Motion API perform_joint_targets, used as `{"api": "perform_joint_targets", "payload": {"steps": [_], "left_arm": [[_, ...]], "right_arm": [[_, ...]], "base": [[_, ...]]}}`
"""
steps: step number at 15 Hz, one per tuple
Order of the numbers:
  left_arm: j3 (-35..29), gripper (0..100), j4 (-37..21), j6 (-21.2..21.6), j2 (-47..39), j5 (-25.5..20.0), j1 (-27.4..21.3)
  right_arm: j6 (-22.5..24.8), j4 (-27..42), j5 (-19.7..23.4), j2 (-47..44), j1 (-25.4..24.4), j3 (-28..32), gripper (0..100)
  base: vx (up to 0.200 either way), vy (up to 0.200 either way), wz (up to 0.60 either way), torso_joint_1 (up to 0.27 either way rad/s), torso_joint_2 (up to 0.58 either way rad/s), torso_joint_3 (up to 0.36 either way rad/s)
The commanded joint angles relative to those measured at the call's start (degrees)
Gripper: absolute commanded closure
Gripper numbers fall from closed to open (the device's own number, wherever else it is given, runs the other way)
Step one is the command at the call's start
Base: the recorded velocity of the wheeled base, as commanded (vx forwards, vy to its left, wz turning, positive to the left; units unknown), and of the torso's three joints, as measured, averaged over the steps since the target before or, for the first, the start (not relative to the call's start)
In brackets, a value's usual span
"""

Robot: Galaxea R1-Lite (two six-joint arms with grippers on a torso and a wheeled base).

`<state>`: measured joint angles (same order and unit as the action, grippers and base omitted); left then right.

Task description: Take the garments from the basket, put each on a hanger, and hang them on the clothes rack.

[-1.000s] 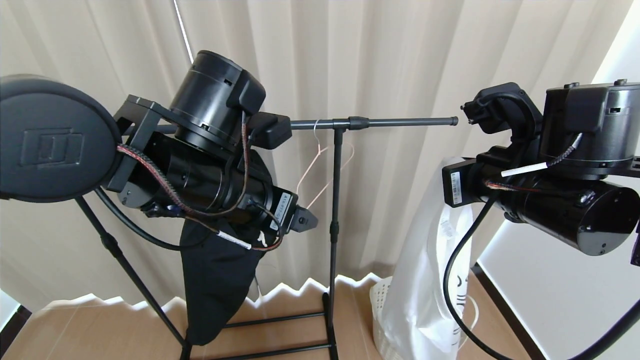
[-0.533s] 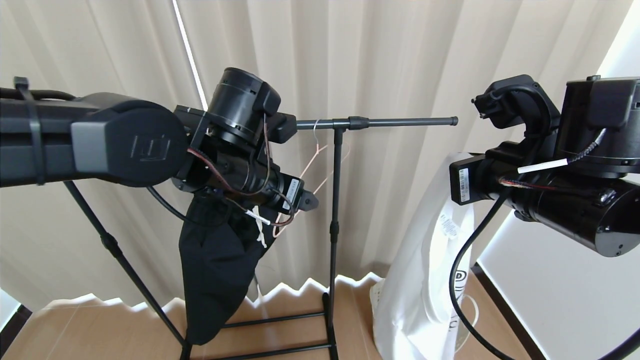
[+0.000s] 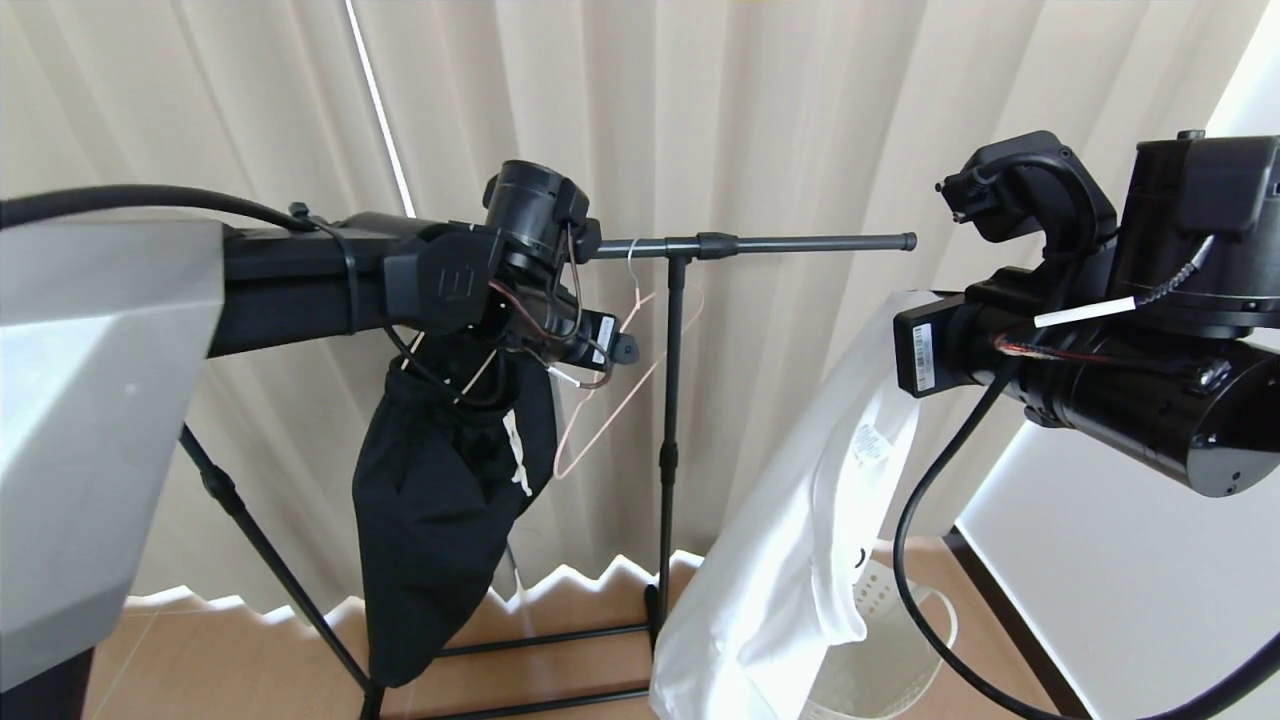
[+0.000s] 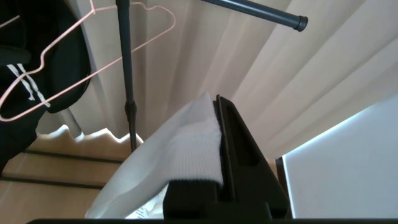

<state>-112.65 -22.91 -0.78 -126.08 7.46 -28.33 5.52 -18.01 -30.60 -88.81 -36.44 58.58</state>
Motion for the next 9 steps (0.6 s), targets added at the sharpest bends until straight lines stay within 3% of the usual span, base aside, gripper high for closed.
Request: {"api": "perform_joint_targets", "payload": {"steps": [1, 2, 4, 9], "left_arm": [[-1.9, 0, 0.3, 1.5, -6.5, -0.1, 0.7], [-1.9, 0, 2.6, 4.2, -8.0, 0.0, 0.8], [-1.9, 0, 6.6, 5.1, -9.0, 0.0, 0.8], [-1.9, 0, 9.2, 6.0, -10.9, 0.1, 2.1]], "right_arm": [[0.0, 0.0, 0.3, -0.3, 0.1, 0.1, 100], [0.0, 0.0, 0.4, -0.6, 0.1, 0.2, 100], [0.0, 0.0, 0.4, -1.3, 0.1, 0.4, 100], [0.0, 0.0, 0.4, -1.5, 0.1, 0.4, 100]], "base": [[0.0, 0.0, 0.0, 0.0, 0.0, 0.0], [0.0, 0.0, 0.0, 0.0, 0.0, 0.0], [0.0, 0.0, 0.0, 0.0, 0.0, 0.0], [0.0, 0.0, 0.0, 0.0, 0.0, 0.0]]}}
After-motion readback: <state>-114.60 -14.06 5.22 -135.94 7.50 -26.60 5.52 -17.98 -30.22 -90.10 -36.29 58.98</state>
